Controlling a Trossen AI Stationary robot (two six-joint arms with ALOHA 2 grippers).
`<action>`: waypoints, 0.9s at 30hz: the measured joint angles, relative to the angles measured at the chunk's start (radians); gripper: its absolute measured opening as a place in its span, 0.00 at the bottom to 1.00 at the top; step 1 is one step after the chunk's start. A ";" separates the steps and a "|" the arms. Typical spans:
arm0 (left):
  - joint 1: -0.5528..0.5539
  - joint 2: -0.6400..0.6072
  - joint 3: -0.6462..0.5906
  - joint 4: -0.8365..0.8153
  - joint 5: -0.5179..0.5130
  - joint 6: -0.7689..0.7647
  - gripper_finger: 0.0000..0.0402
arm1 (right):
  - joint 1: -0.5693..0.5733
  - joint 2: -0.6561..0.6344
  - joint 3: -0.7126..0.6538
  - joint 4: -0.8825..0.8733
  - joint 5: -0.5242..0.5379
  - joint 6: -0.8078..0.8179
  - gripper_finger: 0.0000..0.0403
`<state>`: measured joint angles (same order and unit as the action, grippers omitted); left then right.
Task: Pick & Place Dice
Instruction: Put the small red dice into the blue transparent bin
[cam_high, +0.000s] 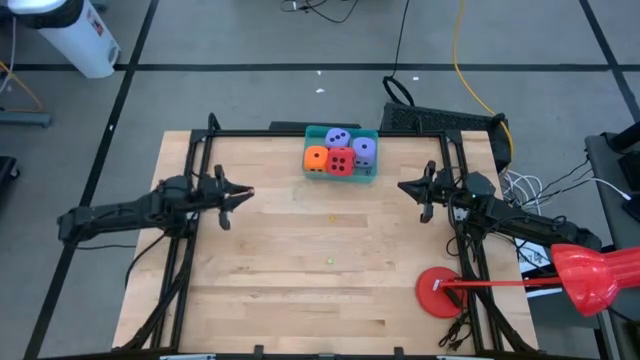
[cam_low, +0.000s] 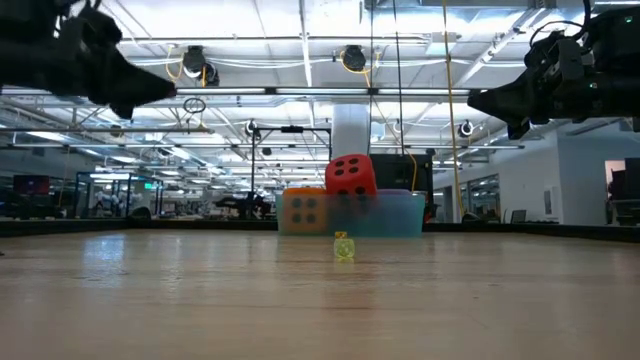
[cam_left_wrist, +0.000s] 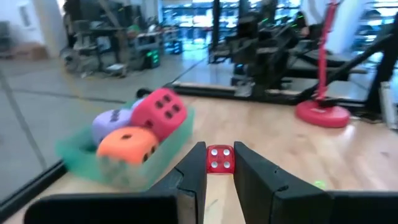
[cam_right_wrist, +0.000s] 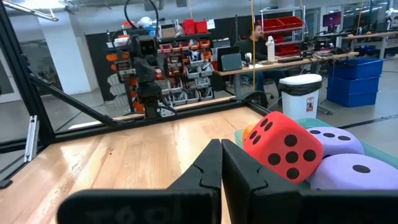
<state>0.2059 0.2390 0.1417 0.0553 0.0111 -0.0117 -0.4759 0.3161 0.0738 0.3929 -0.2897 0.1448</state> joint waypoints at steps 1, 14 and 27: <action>0.008 0.001 -0.008 0.000 -0.007 -0.008 0.18 | 0.000 0.000 0.000 -0.001 0.000 0.001 0.00; 0.075 0.473 0.250 0.033 -0.195 -0.031 0.18 | 0.000 0.002 0.000 0.130 0.000 0.038 0.00; 0.240 1.252 0.804 0.028 -0.197 0.143 0.18 | 0.000 0.002 0.000 0.127 -0.003 0.053 0.00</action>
<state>0.4463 1.4914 0.9458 0.0838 -0.1863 0.1309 -0.4759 0.3176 0.0738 0.5197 -0.2923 0.1974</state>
